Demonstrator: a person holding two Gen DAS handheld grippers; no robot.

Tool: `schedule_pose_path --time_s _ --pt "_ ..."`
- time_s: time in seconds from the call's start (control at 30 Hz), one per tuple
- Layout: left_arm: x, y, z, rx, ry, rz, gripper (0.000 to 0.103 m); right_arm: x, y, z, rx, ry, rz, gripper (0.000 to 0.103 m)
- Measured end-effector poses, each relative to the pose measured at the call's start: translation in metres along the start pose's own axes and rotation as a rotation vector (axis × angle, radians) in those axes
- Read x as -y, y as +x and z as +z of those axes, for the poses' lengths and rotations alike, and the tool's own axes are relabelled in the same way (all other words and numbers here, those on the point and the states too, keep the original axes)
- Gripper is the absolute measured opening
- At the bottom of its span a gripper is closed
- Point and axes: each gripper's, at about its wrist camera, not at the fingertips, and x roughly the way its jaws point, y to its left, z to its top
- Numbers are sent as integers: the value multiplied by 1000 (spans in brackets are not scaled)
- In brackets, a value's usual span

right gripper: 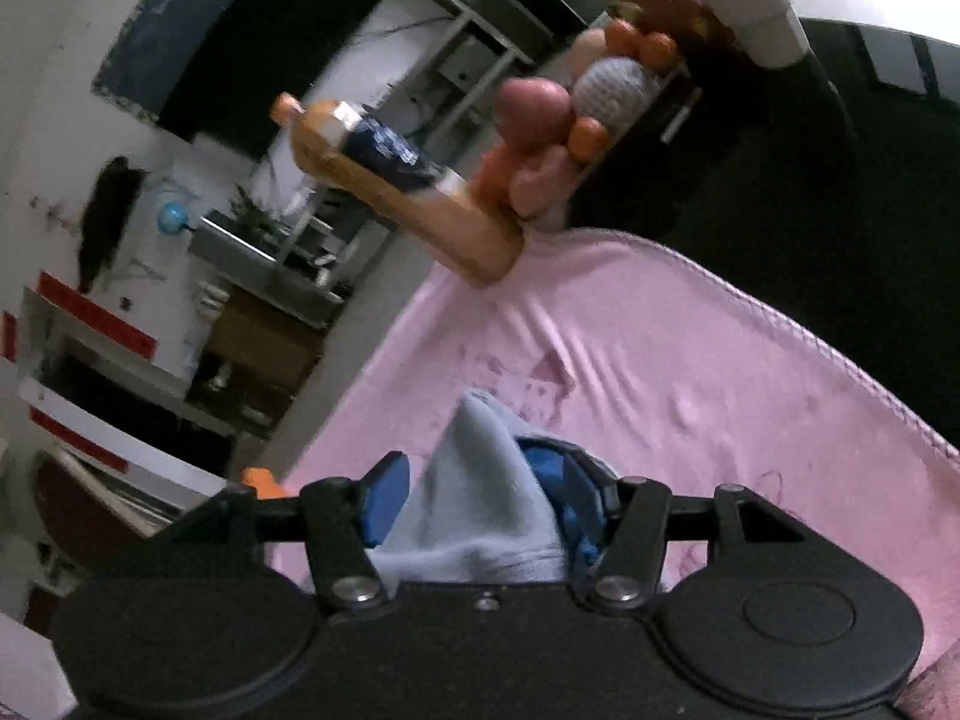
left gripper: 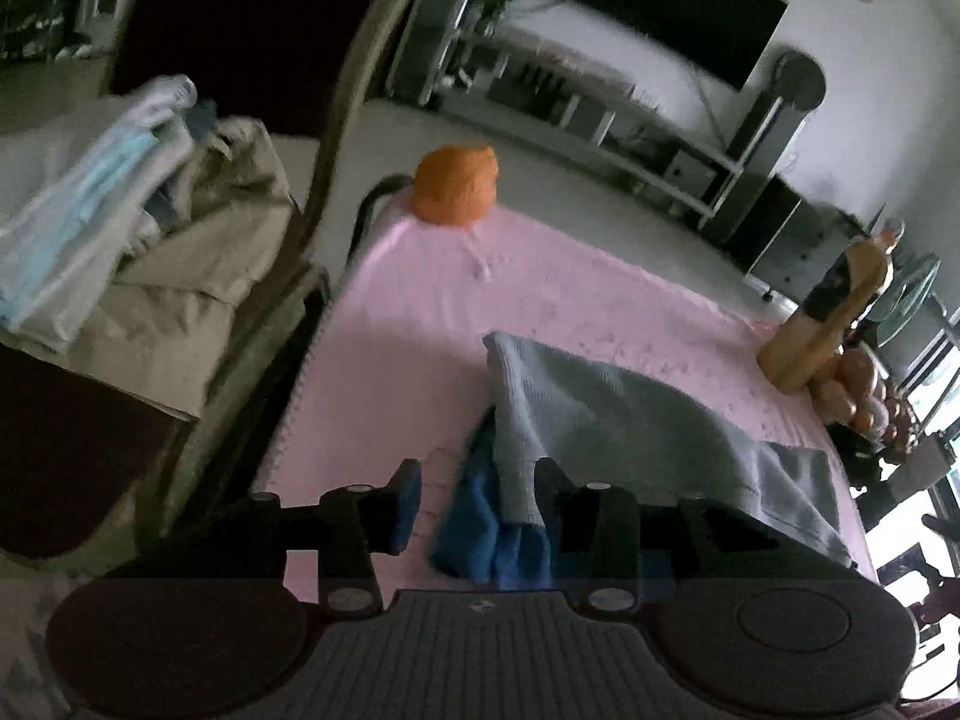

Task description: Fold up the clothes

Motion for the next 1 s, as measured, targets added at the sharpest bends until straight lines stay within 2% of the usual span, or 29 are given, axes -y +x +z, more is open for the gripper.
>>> schedule_pose_path --time_s 0.17,0.27,0.43,0.53,0.8,1.0 --pt "9 42 -1 -89 -111 -39 42 -17 25 -26 -92 -103 -78 54" --pt "10 57 -11 -116 -127 -47 38 -22 31 -34 -117 -162 -121 51" --pt "16 69 -8 -134 -66 -43 39 -9 31 -34 -137 -87 -143 44" --pt "19 85 -7 -175 -61 -34 39 -2 34 -32 -139 -26 -142 43" --pt "37 103 -17 -198 110 70 42 1 45 -36 -173 -30 -170 43" --pt "32 105 -16 -202 82 83 40 2 54 -40 -239 17 -148 43"
